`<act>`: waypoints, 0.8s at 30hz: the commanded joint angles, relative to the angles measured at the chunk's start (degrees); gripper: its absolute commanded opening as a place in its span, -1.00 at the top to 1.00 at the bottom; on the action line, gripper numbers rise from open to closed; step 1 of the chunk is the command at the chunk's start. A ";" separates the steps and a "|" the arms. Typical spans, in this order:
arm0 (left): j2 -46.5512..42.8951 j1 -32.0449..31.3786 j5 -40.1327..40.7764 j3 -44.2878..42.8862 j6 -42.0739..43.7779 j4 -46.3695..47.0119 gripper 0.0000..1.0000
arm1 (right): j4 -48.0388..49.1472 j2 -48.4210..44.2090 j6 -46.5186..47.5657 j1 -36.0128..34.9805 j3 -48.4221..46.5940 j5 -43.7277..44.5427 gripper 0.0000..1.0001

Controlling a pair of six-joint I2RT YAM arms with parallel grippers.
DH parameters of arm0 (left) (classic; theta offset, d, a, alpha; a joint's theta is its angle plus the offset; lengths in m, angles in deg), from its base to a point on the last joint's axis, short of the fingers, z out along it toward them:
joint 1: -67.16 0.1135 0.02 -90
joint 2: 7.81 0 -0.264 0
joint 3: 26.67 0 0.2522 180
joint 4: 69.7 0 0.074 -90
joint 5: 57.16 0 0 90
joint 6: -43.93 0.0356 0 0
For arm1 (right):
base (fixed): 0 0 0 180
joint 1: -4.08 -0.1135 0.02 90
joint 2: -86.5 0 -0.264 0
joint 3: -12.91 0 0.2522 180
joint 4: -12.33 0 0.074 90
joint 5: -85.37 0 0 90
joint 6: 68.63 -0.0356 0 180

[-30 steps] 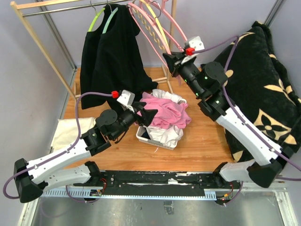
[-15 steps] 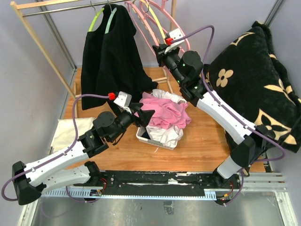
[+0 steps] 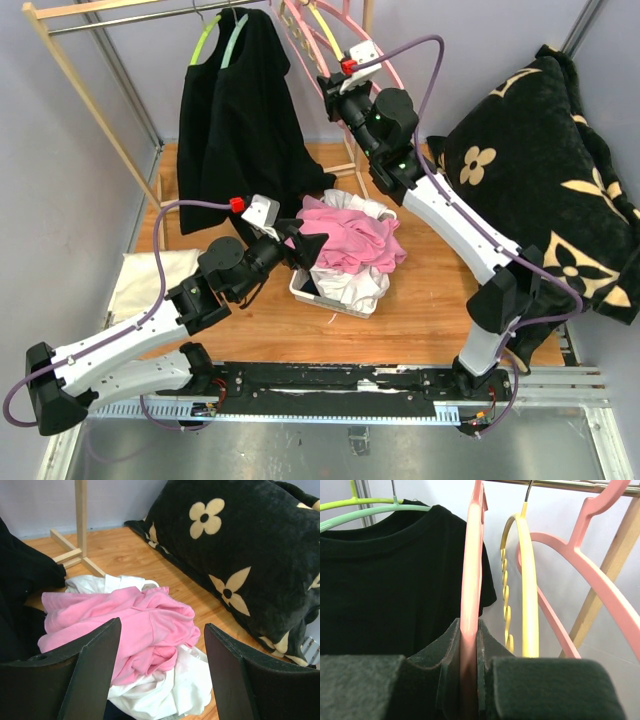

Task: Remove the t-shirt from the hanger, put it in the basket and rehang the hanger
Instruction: Place the hanger on the clothesline.

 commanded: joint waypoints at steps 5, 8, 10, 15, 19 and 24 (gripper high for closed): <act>-1.27 -0.55 1.80 1.03 -0.55 0.06 -0.43 | 2.69 4.98 -0.88 1.73 -8.50 -1.39 0.99; -1.57 -0.49 2.10 1.03 -0.47 -0.17 -0.43 | 2.63 6.47 -1.39 1.91 -10.21 -1.61 0.99; -1.85 -0.50 2.32 0.97 -0.38 -0.38 -0.43 | 2.16 7.55 -1.67 2.00 -11.59 -1.78 0.98; -2.48 -0.54 2.80 1.02 -0.40 -0.99 -0.43 | 1.16 10.12 -2.14 2.25 -14.90 -2.19 0.99; -3.05 -0.48 3.06 1.04 -0.29 -1.21 -0.43 | -0.17 12.39 -2.34 2.44 -18.29 -2.36 0.99; -3.91 -0.48 3.42 1.01 -0.25 -1.65 -0.43 | -2.13 15.90 -2.84 2.61 -21.98 -2.75 0.99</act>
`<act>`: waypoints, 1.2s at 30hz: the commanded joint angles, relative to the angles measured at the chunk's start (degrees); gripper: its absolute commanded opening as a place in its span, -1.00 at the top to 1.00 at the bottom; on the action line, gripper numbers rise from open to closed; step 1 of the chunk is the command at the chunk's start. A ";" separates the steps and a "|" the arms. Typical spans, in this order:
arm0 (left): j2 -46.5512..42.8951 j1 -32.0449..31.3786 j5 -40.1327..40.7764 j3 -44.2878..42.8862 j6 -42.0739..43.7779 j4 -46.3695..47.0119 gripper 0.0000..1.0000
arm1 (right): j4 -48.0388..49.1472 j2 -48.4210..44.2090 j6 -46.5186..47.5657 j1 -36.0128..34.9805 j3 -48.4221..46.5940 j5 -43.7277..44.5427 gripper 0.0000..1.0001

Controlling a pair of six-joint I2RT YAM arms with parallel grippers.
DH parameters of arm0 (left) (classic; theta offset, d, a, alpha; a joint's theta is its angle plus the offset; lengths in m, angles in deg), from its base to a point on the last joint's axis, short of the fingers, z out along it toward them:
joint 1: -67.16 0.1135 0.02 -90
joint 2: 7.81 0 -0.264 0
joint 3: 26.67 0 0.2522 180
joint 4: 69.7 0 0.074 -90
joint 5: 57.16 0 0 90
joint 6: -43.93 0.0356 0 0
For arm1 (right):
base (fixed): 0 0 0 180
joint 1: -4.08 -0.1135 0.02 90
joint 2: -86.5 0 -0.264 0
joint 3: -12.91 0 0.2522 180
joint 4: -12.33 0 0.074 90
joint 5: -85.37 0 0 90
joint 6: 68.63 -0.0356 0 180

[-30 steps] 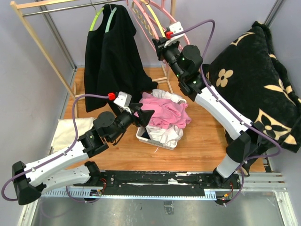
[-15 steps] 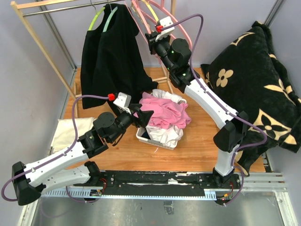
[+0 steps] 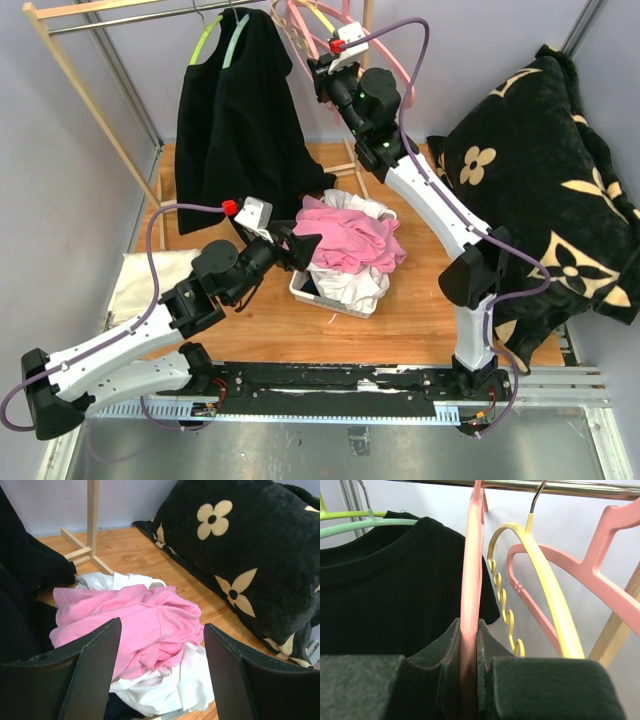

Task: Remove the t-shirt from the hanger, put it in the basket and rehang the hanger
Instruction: Place the hanger on the clothesline.

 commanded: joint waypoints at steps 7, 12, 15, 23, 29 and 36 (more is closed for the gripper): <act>-2.62 -0.45 2.12 0.67 0.06 0.21 -0.43 | -0.18 2.71 -2.53 0.72 -3.32 -1.67 0.99; -2.73 -0.52 2.39 0.98 0.17 1.03 -0.42 | 0.48 -0.10 -2.60 0.72 1.17 -1.32 0.70; -2.61 -0.48 2.53 1.23 0.24 1.81 -0.42 | 0.20 -2.23 -2.19 0.72 2.73 -1.01 0.45; -2.41 -0.51 3.31 1.08 0.90 3.05 -0.42 | 1.84 -9.68 -0.78 0.72 9.70 -1.05 0.10; -2.44 -0.53 4.43 1.76 1.20 4.38 -0.42 | 2.00 -16.89 -0.30 0.64 15.72 -1.56 0.05; -3.54 -0.53 7.63 4.33 -0.02 6.42 -0.42 | 0.51 -23.80 0.44 -1.22 20.09 -2.00 0.04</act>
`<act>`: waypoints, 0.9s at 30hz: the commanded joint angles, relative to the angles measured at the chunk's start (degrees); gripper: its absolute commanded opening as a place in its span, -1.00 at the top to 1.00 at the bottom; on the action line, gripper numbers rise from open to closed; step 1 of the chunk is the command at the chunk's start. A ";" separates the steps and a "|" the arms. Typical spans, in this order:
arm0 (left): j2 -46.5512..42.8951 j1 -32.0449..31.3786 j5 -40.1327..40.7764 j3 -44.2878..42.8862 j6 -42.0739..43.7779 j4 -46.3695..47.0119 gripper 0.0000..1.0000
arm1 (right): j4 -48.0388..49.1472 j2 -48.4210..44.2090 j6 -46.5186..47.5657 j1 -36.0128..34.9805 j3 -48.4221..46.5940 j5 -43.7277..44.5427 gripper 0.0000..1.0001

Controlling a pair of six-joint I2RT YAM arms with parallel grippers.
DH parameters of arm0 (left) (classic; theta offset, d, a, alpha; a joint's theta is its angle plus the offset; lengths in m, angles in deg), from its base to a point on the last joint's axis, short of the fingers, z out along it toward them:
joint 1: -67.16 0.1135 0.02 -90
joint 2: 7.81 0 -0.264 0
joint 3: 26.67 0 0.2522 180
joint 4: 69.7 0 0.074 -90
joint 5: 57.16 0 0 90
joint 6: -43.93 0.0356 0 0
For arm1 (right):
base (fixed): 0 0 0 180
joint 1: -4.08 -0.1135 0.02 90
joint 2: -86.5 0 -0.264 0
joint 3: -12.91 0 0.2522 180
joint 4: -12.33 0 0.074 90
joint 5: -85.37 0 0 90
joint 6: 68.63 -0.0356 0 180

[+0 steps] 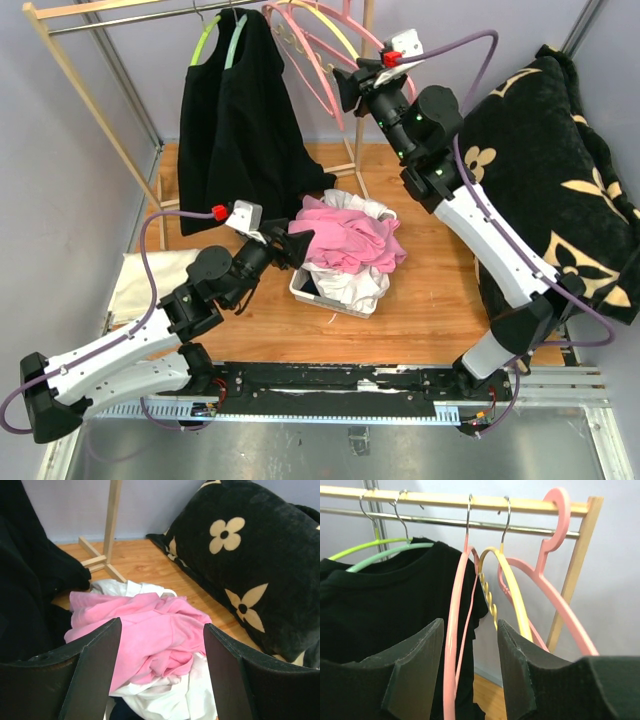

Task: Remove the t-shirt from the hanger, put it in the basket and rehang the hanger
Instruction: Place the hanger on the clothesline, then pick up the hanger from the clothesline.

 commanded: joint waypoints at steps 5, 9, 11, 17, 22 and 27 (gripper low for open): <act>-3.79 -0.50 5.55 5.03 -1.03 5.24 -0.42 | -3.14 -2.33 2.24 -5.61 -1.57 -1.69 0.04; -4.53 -0.50 5.67 5.79 -1.28 3.79 -0.42 | -5.25 0.39 3.05 -9.62 -5.31 -1.43 0.02; -5.20 -0.50 5.52 6.77 -1.62 3.43 -0.41 | -5.76 2.21 2.82 -11.21 -7.01 -1.06 0.02; -9.30 -0.43 6.04 10.28 -2.40 2.21 -0.41 | -7.17 8.63 0.28 -14.20 -13.34 -0.15 0.02; -13.20 -0.48 6.87 12.73 -3.05 0.63 -0.41 | -8.42 14.13 -0.57 -16.44 -19.46 0.64 0.01; -15.96 -0.51 7.88 13.69 -3.30 -1.21 -0.41 | -8.56 17.94 -1.44 -18.12 -22.87 1.82 -0.01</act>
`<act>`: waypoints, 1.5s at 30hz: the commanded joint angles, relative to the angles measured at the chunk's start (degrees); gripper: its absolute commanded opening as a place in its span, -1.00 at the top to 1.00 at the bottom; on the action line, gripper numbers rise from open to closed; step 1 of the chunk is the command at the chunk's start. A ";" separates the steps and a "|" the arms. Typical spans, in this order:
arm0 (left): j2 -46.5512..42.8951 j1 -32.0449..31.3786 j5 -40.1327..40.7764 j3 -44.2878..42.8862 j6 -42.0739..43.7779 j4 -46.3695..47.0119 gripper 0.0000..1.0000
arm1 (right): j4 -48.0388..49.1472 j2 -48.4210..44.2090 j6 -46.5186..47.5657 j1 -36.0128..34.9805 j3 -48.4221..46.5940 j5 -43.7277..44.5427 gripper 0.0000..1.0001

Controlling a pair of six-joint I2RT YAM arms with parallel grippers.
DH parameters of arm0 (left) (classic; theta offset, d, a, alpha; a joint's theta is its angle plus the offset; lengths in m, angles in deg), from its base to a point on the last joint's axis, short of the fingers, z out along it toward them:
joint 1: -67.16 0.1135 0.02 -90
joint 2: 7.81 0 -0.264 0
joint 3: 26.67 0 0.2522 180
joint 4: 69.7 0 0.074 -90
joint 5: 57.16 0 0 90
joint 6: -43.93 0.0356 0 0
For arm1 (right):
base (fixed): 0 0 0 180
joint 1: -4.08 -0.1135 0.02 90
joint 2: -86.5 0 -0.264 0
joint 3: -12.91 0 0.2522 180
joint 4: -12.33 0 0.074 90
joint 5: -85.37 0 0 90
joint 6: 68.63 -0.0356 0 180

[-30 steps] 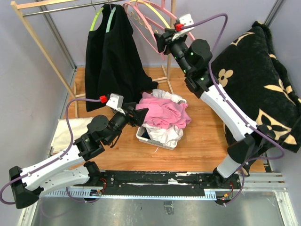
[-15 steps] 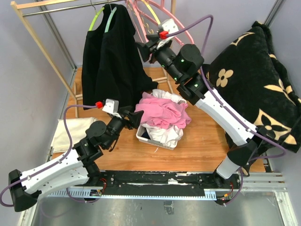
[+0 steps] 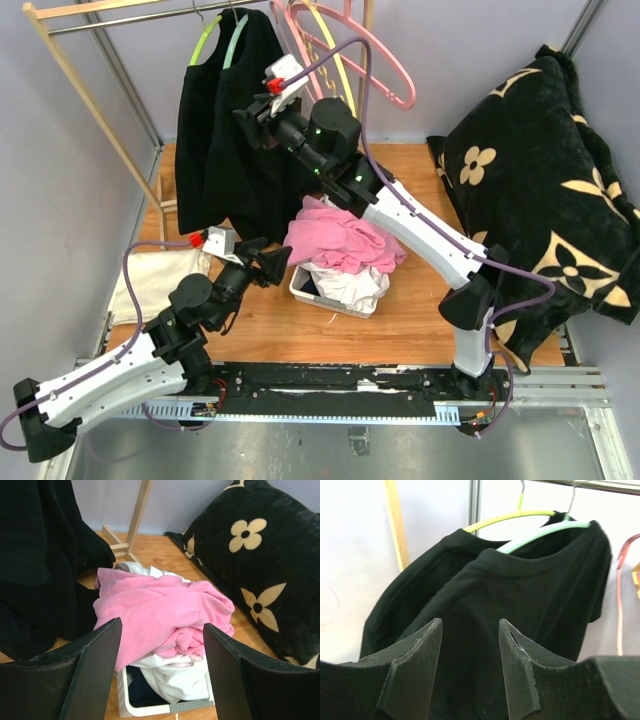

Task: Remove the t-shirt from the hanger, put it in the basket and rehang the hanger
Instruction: Pick up the hanger from the clothesline.

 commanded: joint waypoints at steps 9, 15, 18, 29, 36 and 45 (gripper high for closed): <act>-4.26 -0.48 2.99 1.19 -0.96 -2.41 -0.41 | 3.91 2.34 -3.31 -3.62 -2.14 2.14 -0.02; -4.76 -0.48 3.40 1.50 -1.04 -2.65 -0.41 | 4.06 4.68 -4.13 -4.26 -5.40 3.68 -0.01; -5.47 -0.48 3.86 1.71 -1.05 -3.06 -0.40 | 4.90 7.55 -4.16 -4.76 -7.16 5.32 -0.01; -8.99 -0.48 5.67 2.19 -0.81 -5.25 -0.40 | 8.20 13.65 -5.21 -6.04 -11.24 12.64 0.00; -8.82 -0.54 5.82 2.16 -0.39 -4.59 -0.40 | 9.97 9.65 -3.28 -6.09 -4.94 18.76 0.01; -6.89 -0.48 4.40 2.12 -0.56 -2.32 -0.40 | 10.58 -0.47 -0.92 -5.26 7.44 22.32 0.02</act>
